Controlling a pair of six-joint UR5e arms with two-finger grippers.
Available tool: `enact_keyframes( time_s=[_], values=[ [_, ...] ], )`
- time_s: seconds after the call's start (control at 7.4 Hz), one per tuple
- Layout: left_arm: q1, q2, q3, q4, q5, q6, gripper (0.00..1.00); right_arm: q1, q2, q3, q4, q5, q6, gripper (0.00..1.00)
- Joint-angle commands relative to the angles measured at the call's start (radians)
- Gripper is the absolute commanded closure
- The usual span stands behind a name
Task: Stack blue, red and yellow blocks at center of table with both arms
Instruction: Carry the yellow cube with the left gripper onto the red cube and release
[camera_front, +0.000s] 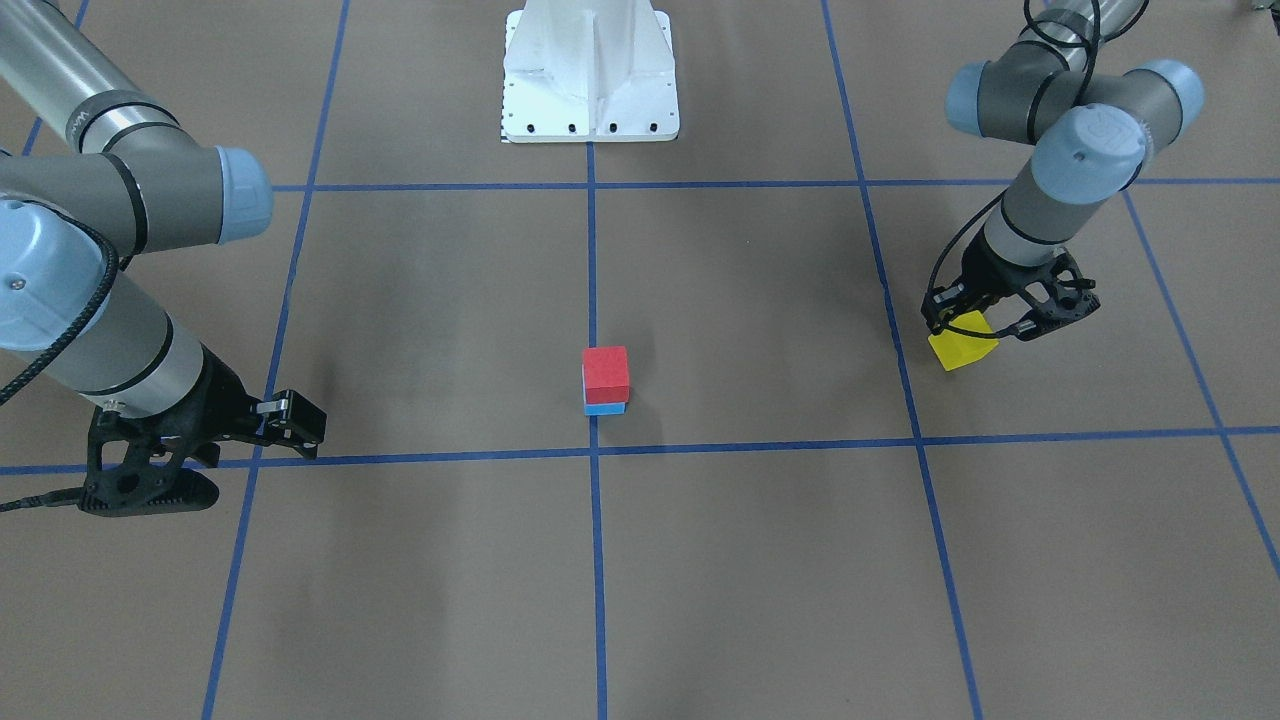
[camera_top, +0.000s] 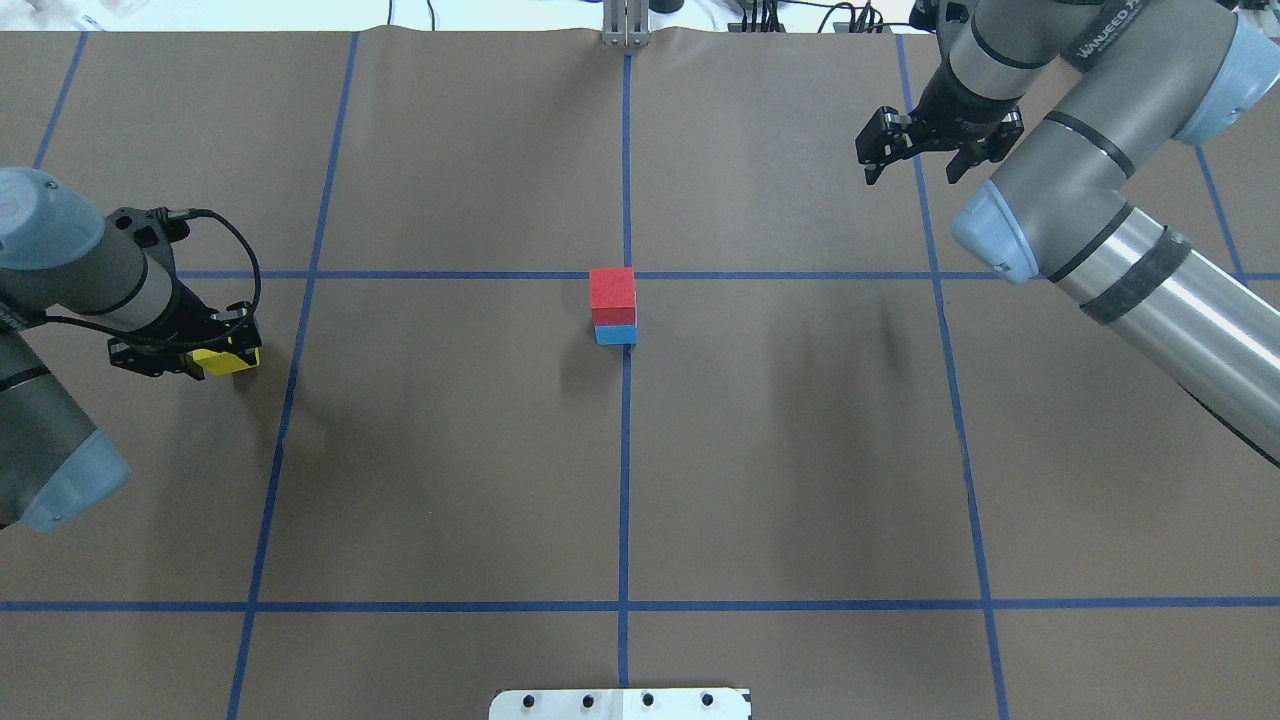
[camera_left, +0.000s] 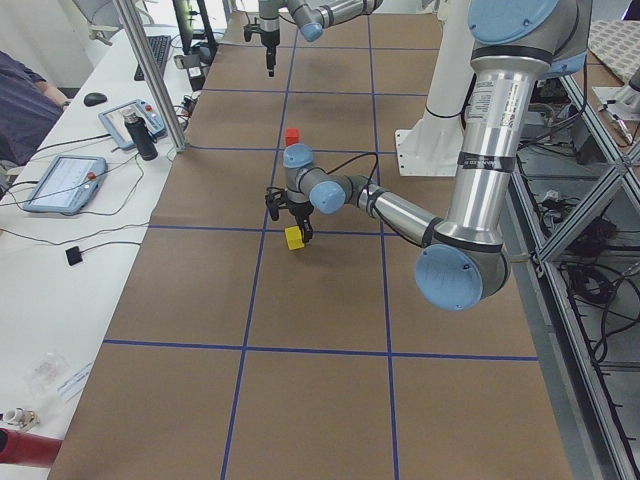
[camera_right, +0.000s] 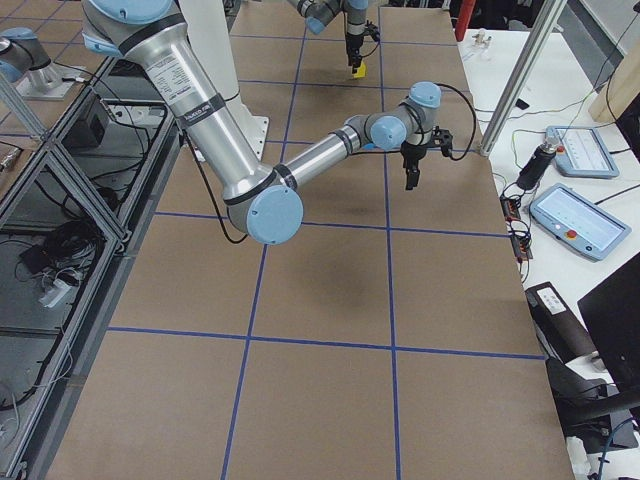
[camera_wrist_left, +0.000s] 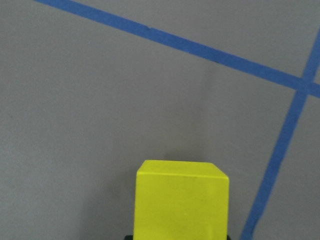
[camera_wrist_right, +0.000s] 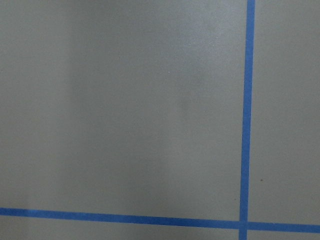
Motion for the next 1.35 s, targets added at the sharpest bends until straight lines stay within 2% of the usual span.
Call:
enact_keyframes(
  time_s=[0.0, 0.14, 0.27, 0.41, 0.68, 0.81, 0.95, 1.22],
  values=[
    [0.003, -0.1, -0.118, 0.169, 0.006, 0.002, 1.0, 0.002, -0.003, 0.0, 0.0, 0.002, 0.0, 0.01],
    [0.064, -0.227, -0.11, 0.258, 0.03, 0.0, 1.0, 0.004, -0.003, 0.0, 0.0, 0.003, 0.0, 0.01],
    [0.109, -0.371, -0.103, 0.373, 0.115, 0.012, 1.0, 0.004, -0.004, 0.0, 0.0, 0.003, 0.0, 0.01],
    [0.117, -0.488, -0.084, 0.465, 0.124, 0.096, 1.0, 0.004, -0.007, 0.0, 0.0, 0.003, 0.0, 0.01],
    [0.118, -0.608, -0.02, 0.483, 0.135, 0.118, 1.0, 0.004, -0.009, 0.002, 0.0, 0.003, 0.0, 0.01],
    [0.126, -0.733, 0.111, 0.484, 0.176, 0.117, 1.0, 0.006, -0.009, 0.003, 0.0, 0.005, 0.001, 0.01],
    [0.169, -0.8, 0.203, 0.481, 0.188, 0.105, 1.0, 0.006, -0.007, 0.006, 0.0, 0.007, 0.001, 0.01],
    [0.192, -0.833, 0.304, 0.41, 0.19, 0.05, 1.0, 0.006, -0.007, 0.006, 0.0, 0.007, 0.001, 0.01]
  ],
)
